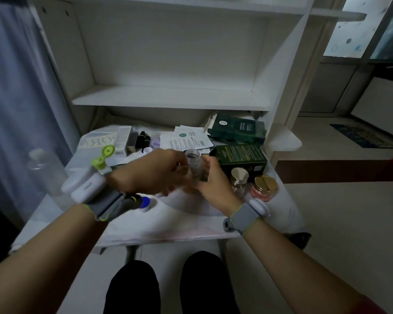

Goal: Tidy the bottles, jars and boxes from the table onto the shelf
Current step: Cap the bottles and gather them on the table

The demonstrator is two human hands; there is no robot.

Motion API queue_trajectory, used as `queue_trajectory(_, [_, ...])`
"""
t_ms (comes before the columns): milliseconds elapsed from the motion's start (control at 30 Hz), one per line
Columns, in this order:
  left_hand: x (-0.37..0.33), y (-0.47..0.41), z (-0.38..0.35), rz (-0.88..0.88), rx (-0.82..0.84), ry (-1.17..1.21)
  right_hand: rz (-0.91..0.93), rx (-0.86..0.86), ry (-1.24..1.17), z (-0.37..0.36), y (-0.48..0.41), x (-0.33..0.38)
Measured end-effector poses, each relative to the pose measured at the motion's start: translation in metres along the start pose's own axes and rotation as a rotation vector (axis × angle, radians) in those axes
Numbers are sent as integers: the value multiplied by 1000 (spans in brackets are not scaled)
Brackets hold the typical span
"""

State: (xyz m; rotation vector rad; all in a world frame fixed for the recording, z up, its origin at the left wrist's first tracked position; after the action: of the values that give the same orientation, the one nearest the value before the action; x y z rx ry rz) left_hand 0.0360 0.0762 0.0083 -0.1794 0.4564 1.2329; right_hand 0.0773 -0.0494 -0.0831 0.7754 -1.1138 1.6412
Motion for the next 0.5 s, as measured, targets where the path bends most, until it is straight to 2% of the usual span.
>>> queue_trajectory(100, [1, -1, 18, -17, -121, -19, -15, 0, 0, -2, -3, 1])
queue_trajectory(333, [-2, -8, 32, 5, -155, 4, -1, 25, 14, 0, -7, 12])
queue_trajectory(500, [-6, -15, 43, 12, -195, -9, 119, -5, 97, 11, -6, 31])
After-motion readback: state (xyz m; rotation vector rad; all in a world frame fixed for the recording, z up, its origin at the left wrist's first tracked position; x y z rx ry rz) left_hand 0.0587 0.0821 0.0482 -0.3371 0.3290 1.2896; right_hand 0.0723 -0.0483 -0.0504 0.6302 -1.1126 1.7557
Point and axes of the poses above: each hand's wrist, its own y-axis away from the middle knuckle, its own z-axis out of the back of the hand, x = y × z, the point moved 6 cm from there along -y, towards the middle knuckle, and after that the axes turned 9 degrees about z, right-handed, at the moved point
